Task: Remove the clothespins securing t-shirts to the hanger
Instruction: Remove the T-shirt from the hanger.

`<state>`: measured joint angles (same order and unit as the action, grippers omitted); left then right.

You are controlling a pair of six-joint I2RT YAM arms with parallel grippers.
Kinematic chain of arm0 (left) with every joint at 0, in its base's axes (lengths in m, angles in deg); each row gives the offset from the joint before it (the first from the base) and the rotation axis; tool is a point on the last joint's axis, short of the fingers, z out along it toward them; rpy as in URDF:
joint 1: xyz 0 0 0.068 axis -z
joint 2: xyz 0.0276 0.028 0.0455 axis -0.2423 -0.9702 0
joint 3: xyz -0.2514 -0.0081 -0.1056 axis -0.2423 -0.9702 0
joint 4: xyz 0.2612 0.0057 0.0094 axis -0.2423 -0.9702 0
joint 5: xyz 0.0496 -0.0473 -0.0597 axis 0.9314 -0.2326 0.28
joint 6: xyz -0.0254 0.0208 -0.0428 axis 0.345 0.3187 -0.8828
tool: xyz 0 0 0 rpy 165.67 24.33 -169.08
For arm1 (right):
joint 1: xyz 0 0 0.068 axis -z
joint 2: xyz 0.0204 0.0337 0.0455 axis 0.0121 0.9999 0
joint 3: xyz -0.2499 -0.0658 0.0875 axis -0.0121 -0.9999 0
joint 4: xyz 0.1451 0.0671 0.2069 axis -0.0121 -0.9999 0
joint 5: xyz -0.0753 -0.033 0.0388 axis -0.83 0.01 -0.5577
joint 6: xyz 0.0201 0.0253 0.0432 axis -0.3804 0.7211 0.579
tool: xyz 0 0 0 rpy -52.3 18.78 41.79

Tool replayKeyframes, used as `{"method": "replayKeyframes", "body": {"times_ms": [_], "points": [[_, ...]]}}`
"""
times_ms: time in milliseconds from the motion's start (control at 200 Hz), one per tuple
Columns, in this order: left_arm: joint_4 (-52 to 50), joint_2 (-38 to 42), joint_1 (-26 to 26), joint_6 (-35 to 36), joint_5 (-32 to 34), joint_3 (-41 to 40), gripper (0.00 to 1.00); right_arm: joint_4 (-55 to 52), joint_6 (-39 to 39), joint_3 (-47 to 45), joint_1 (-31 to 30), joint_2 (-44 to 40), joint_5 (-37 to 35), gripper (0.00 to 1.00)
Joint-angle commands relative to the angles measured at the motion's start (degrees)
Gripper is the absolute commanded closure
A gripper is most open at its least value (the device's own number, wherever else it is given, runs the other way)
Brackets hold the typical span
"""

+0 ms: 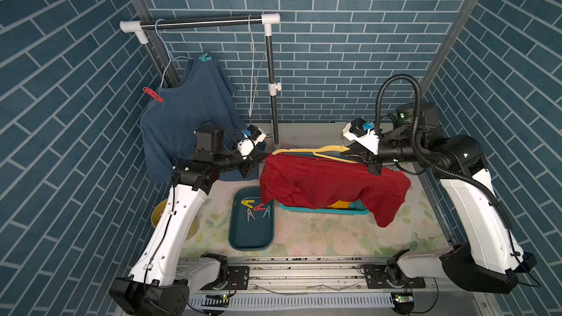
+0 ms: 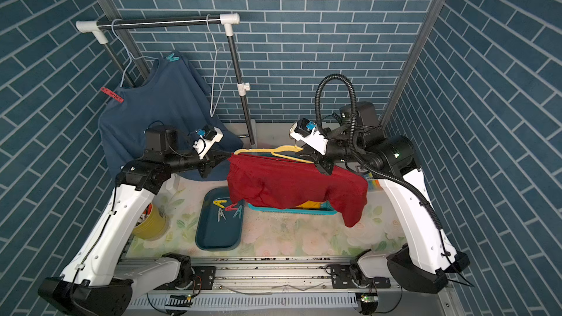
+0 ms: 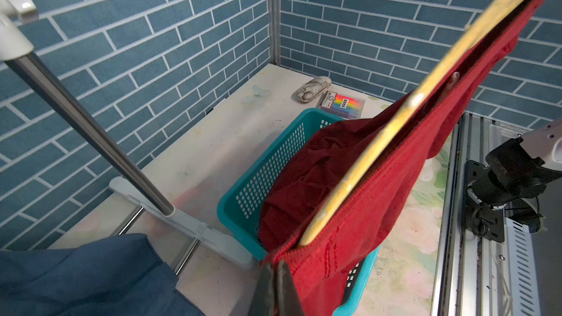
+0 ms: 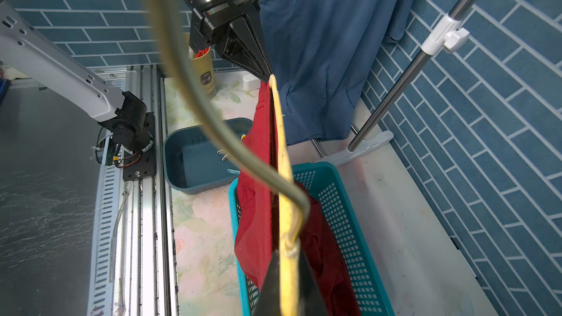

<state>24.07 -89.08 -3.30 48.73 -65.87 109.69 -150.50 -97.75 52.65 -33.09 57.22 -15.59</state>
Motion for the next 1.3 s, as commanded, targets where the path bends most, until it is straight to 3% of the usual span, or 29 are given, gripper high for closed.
{"method": "replayKeyframes", "body": {"times_ms": [0, 260, 565, 720, 870, 1090, 1295], "points": [[-1.3, -0.3, -2.5, -1.3, 8.0, -1.7, 1.00, -0.4, -0.8, 0.4, 2.1, -2.5, -4.4, 1.00], [4.1, 0.3, -2.0, -8.0, 1.5, -1.5, 1.00, 0.7, 0.2, 1.8, 2.1, -0.9, -3.4, 1.00], [13.6, -3.5, 2.6, -15.8, 2.9, -0.7, 1.00, -4.1, 1.7, 10.0, 2.1, 6.4, -8.3, 1.00], [12.5, -5.9, 3.6, -15.2, 4.1, -0.4, 0.75, -4.3, 1.9, 9.7, 2.1, 7.2, -9.6, 1.00], [11.1, -4.6, 3.6, -12.5, 5.5, -1.0, 0.44, -4.2, 1.7, 9.1, 2.1, 7.8, -9.5, 1.00], [9.2, -0.3, 4.2, -8.2, 4.6, -1.0, 0.39, -4.9, 1.6, 9.8, 2.1, 10.3, -6.4, 1.00], [5.0, -1.9, 14.3, 3.2, 11.3, 4.3, 0.31, -6.4, 0.3, 10.2, 1.5, 11.8, -0.3, 1.00]]}}
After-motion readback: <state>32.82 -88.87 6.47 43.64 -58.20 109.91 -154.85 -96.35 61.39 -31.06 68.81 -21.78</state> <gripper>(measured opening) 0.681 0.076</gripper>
